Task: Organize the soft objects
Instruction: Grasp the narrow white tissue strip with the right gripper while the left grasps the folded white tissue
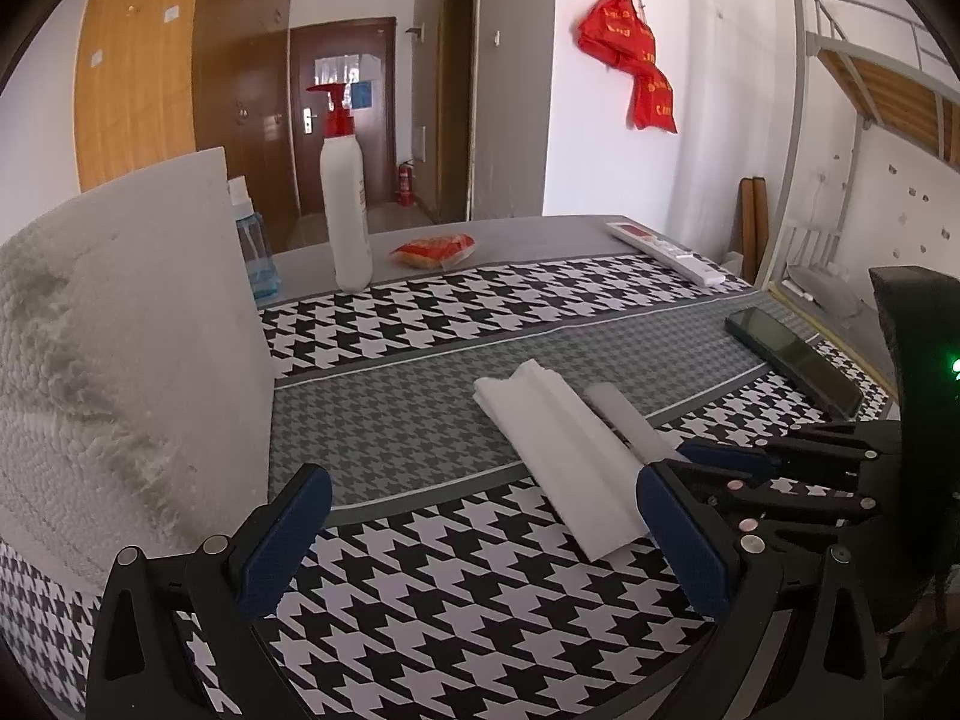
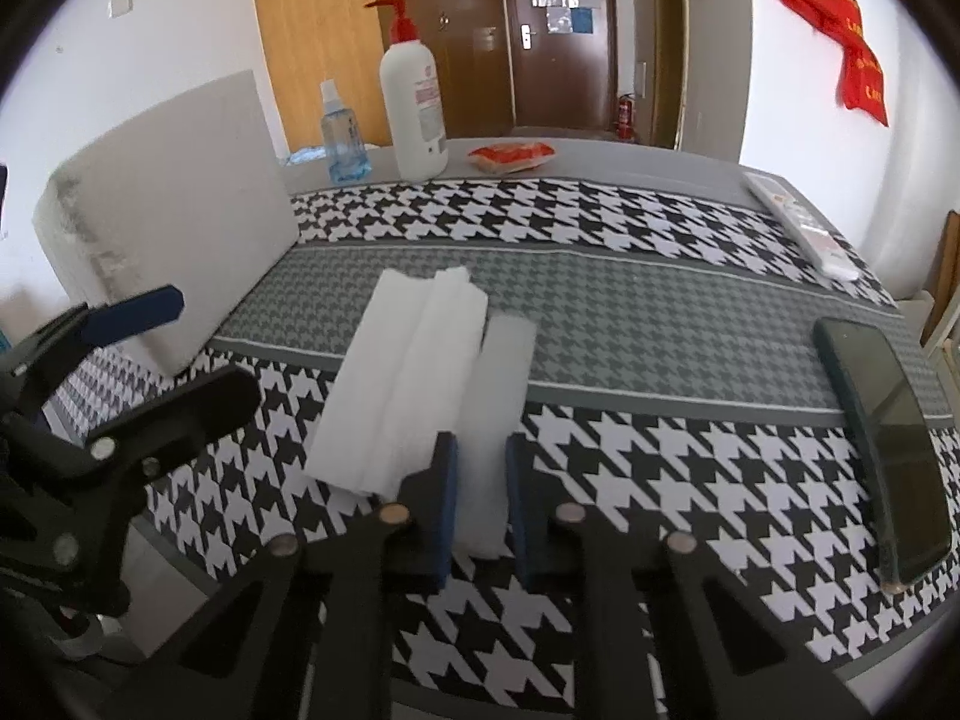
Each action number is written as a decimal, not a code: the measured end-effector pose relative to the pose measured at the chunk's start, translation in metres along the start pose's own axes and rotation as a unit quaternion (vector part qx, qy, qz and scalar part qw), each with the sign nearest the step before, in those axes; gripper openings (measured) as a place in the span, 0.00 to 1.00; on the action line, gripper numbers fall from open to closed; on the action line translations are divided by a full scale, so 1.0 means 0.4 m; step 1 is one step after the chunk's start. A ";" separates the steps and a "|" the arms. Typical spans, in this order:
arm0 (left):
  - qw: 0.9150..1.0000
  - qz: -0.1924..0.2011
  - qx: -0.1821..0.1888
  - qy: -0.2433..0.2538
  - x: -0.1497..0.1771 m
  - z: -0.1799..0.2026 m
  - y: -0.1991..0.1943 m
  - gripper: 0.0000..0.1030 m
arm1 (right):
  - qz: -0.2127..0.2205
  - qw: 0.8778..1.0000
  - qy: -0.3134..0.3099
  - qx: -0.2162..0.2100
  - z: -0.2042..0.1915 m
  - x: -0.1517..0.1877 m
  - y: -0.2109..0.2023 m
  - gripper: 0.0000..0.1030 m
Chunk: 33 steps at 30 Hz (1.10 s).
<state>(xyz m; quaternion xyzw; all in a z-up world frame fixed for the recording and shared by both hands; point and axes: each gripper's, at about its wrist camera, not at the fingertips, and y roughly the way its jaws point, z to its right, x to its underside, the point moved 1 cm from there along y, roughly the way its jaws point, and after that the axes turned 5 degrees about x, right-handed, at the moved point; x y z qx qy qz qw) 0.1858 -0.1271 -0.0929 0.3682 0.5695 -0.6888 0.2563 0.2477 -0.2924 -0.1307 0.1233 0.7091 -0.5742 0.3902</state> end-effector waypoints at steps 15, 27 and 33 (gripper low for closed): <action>0.999 -0.030 0.033 0.013 -0.017 0.051 0.050 0.99 | 0.012 0.999 0.031 0.041 0.063 0.032 -0.045 0.19; 0.996 -0.079 0.046 -0.006 -0.021 0.067 0.118 0.89 | 0.005 0.998 0.042 0.048 0.081 0.048 -0.044 0.19; 0.994 -0.102 0.047 -0.001 -0.013 0.084 0.147 0.78 | 0.001 0.998 0.046 0.049 0.088 0.050 -0.041 0.19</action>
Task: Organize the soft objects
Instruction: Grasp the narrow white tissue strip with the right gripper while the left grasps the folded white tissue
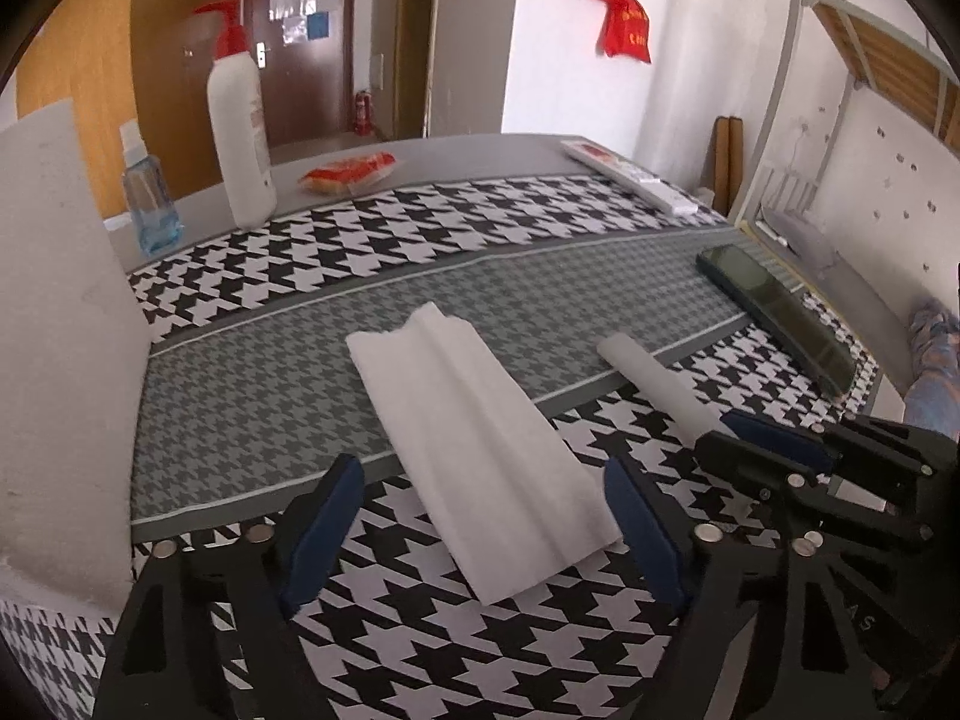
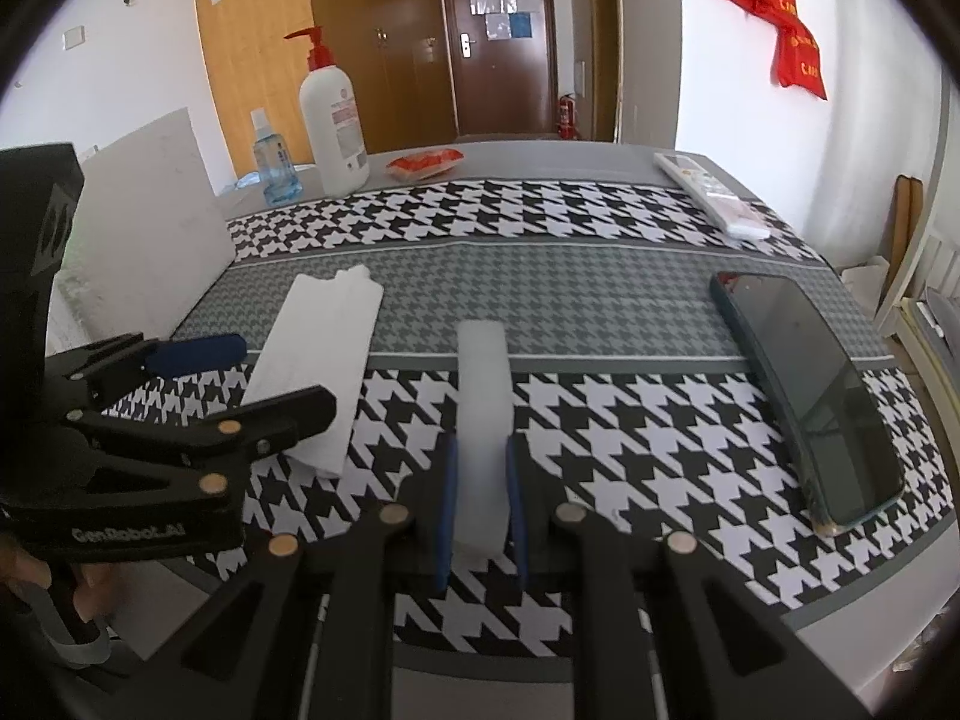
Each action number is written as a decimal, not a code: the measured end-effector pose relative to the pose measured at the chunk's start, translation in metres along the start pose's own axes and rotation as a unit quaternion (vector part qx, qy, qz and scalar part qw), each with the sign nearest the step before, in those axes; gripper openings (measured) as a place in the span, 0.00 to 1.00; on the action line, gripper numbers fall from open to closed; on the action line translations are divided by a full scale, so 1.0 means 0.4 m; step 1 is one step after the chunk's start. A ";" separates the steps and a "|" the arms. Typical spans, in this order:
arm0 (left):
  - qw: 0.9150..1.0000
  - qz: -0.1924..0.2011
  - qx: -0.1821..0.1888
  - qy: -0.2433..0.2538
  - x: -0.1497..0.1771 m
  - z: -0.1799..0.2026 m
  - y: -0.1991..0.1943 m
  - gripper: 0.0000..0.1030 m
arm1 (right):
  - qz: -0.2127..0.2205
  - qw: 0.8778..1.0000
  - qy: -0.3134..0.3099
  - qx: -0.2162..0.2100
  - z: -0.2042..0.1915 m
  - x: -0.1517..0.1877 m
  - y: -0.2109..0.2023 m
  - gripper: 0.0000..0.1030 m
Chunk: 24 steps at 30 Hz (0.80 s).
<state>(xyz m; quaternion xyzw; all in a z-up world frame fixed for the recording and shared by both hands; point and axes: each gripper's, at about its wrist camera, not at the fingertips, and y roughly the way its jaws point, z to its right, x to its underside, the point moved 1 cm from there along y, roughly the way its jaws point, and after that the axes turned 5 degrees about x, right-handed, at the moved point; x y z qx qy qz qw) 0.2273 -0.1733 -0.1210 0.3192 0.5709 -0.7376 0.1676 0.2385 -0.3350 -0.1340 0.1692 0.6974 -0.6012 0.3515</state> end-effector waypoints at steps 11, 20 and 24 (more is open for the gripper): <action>1.000 -0.013 -0.014 0.016 -0.006 0.019 0.027 0.51 | 0.000 1.000 0.000 -0.004 0.003 0.003 0.000 0.19; 1.000 -0.014 -0.012 0.022 -0.018 0.027 0.035 0.19 | -0.001 1.000 0.000 -0.005 0.002 0.004 0.005 0.20; 1.000 -0.014 -0.010 0.024 -0.017 0.027 0.034 0.16 | -0.001 1.000 -0.008 -0.003 -0.003 0.002 0.008 0.23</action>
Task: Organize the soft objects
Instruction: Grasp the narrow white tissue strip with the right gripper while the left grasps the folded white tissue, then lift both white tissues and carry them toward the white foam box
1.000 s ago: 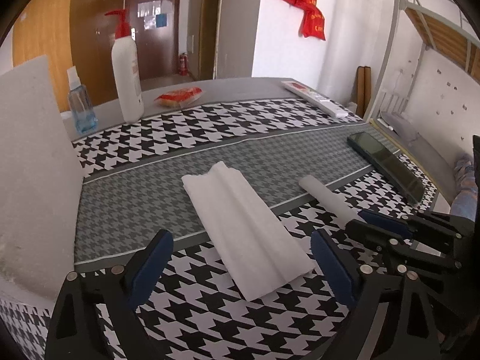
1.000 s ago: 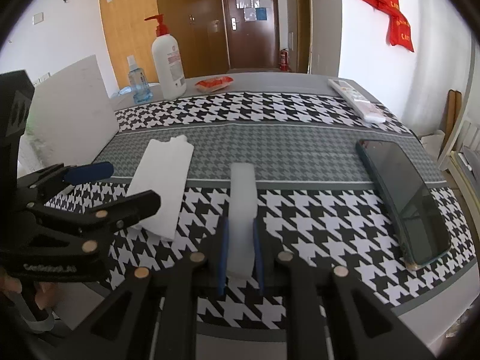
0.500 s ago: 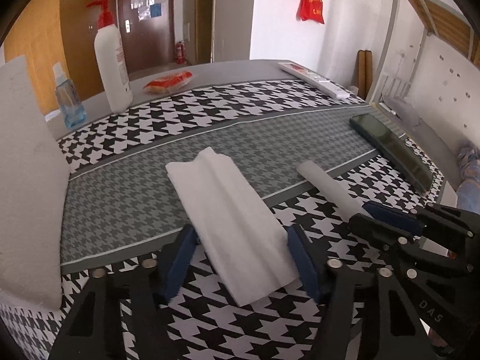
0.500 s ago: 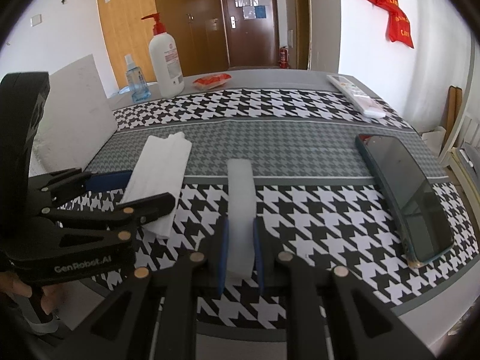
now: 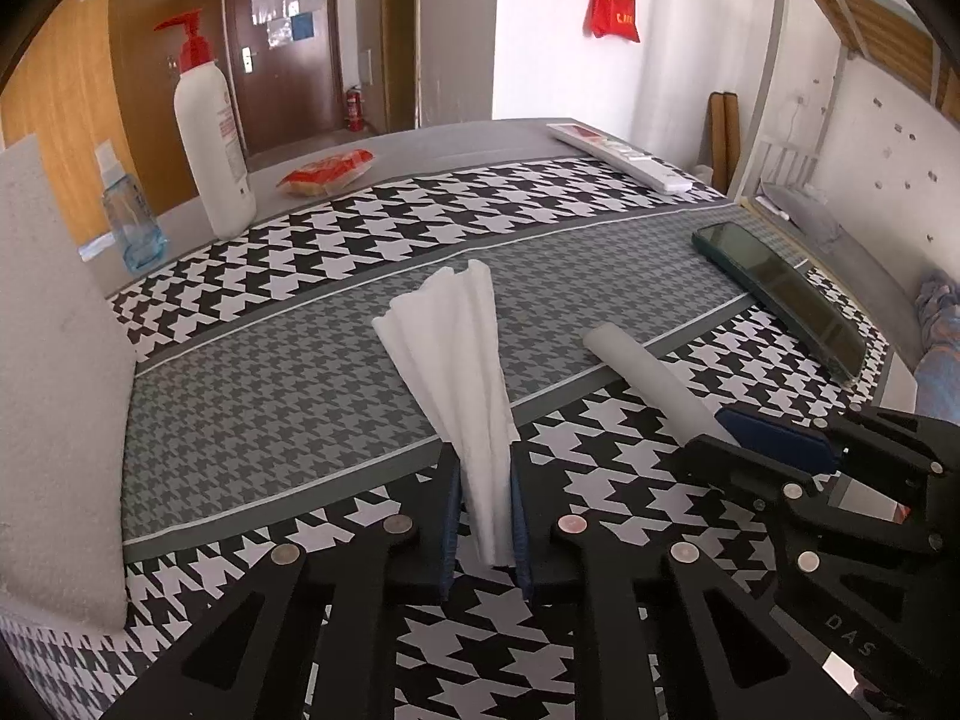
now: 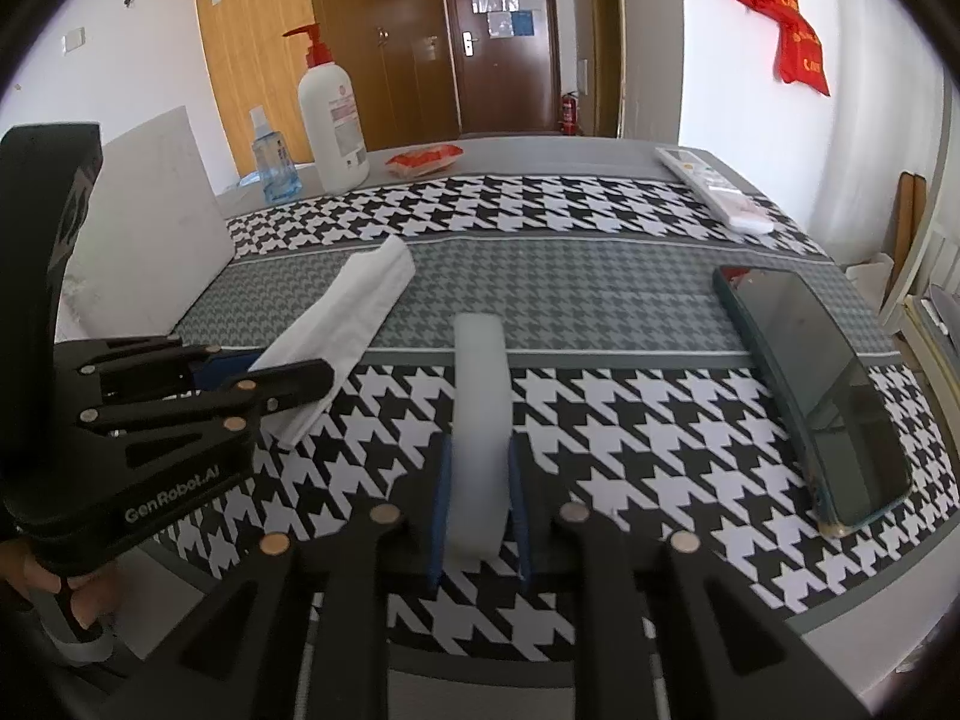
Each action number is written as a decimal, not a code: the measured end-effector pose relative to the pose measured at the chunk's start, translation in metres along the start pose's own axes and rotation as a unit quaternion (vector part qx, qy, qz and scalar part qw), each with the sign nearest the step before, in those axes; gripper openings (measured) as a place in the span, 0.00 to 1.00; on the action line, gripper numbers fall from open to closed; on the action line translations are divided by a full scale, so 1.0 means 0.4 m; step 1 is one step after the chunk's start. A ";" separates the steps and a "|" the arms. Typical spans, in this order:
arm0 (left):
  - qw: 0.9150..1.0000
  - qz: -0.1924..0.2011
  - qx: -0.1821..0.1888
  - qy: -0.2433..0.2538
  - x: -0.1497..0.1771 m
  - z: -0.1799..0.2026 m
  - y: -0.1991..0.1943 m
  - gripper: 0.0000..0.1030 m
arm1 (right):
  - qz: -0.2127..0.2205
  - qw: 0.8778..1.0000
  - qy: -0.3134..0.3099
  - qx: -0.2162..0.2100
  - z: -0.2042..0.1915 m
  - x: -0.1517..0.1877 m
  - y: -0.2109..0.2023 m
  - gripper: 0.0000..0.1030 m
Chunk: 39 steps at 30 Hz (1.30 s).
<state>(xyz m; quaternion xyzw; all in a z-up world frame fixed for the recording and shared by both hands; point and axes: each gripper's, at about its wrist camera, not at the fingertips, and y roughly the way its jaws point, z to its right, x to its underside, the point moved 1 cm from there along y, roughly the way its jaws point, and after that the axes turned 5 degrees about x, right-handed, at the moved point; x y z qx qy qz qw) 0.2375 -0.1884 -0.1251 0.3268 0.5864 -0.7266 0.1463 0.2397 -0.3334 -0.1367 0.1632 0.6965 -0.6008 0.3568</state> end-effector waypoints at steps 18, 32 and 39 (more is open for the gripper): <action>1.000 0.016 0.007 0.007 0.012 0.002 -0.049 0.12 | 0.011 1.000 0.014 -0.009 0.006 -0.006 -0.011 0.21; 0.999 0.037 0.005 0.007 0.016 -0.014 -0.093 0.12 | 0.038 0.999 0.019 -0.006 0.000 -0.019 -0.057 0.21; 0.998 0.054 0.006 0.012 0.021 -0.017 -0.126 0.12 | 0.051 0.998 0.024 -0.003 -0.004 -0.022 -0.083 0.21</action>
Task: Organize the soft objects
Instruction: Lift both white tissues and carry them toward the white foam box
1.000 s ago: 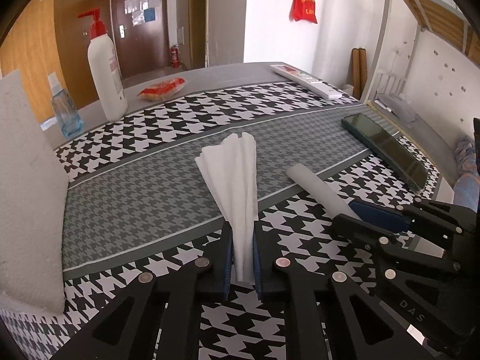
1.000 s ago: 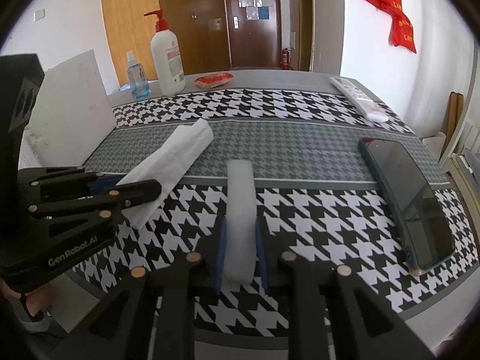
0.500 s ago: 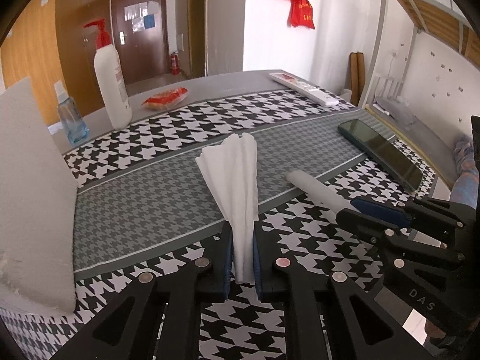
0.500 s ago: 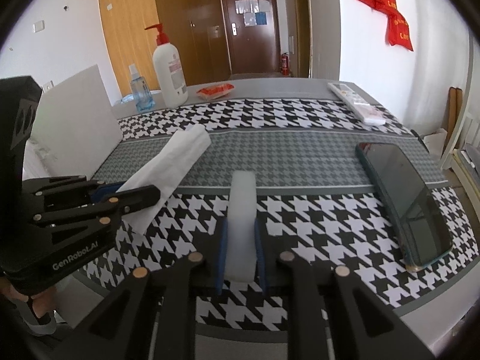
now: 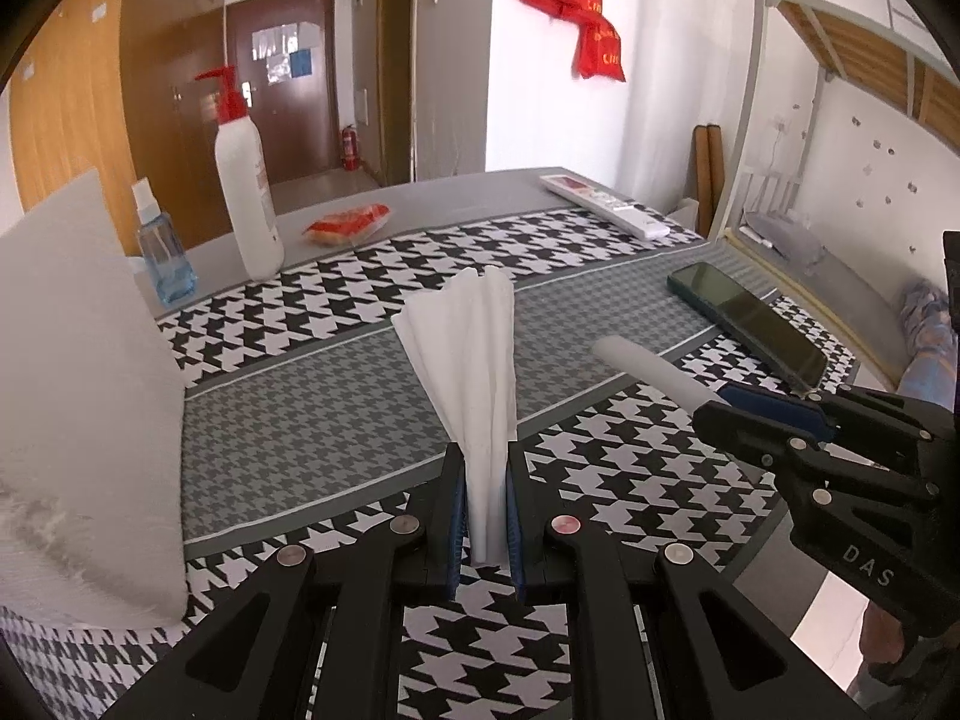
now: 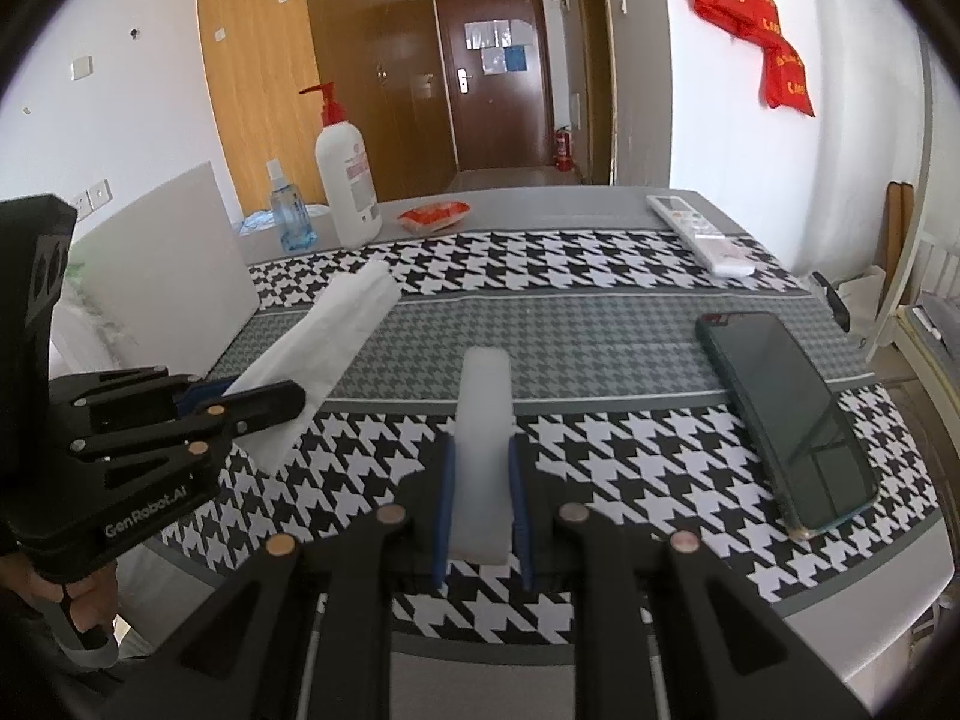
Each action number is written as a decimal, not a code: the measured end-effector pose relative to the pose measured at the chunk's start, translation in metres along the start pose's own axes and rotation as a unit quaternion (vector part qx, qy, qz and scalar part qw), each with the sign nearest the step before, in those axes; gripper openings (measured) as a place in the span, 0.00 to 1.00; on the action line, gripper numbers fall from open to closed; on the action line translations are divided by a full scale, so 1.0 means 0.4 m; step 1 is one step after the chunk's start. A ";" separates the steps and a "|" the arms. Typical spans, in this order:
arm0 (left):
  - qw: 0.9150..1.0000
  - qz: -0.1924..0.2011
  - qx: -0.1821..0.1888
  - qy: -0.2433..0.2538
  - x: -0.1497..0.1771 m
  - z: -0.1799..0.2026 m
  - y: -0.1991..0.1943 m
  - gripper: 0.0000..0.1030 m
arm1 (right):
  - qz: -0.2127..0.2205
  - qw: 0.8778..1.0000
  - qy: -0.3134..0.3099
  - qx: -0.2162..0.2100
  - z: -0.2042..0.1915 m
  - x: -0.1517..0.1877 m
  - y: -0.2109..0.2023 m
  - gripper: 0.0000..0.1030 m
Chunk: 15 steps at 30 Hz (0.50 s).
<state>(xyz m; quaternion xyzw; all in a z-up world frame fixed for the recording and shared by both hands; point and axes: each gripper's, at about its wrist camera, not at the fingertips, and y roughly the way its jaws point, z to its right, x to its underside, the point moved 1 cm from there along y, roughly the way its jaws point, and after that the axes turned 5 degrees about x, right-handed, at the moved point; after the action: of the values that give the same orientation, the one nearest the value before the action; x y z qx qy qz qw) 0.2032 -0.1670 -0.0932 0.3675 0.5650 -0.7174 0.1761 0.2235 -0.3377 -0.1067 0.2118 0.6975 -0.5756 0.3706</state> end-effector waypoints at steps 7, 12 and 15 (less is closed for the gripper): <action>1.000 0.012 -0.002 0.012 -0.001 0.000 -0.031 0.12 | 0.016 1.000 0.006 0.002 -0.009 -0.010 -0.027 0.21; 0.999 0.032 -0.007 0.025 -0.011 -0.002 -0.071 0.12 | 0.033 0.999 0.006 0.004 -0.026 -0.025 -0.050 0.21; 0.999 0.042 -0.009 0.032 -0.014 -0.008 -0.094 0.12 | 0.043 0.999 0.005 0.005 -0.037 -0.033 -0.062 0.21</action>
<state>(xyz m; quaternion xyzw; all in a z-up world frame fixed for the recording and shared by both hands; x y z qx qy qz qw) 0.1828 -0.1537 -0.0639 0.4123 0.5608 -0.6921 0.1914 0.2099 -0.3278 -0.0796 0.2467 0.6866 -0.5618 0.3900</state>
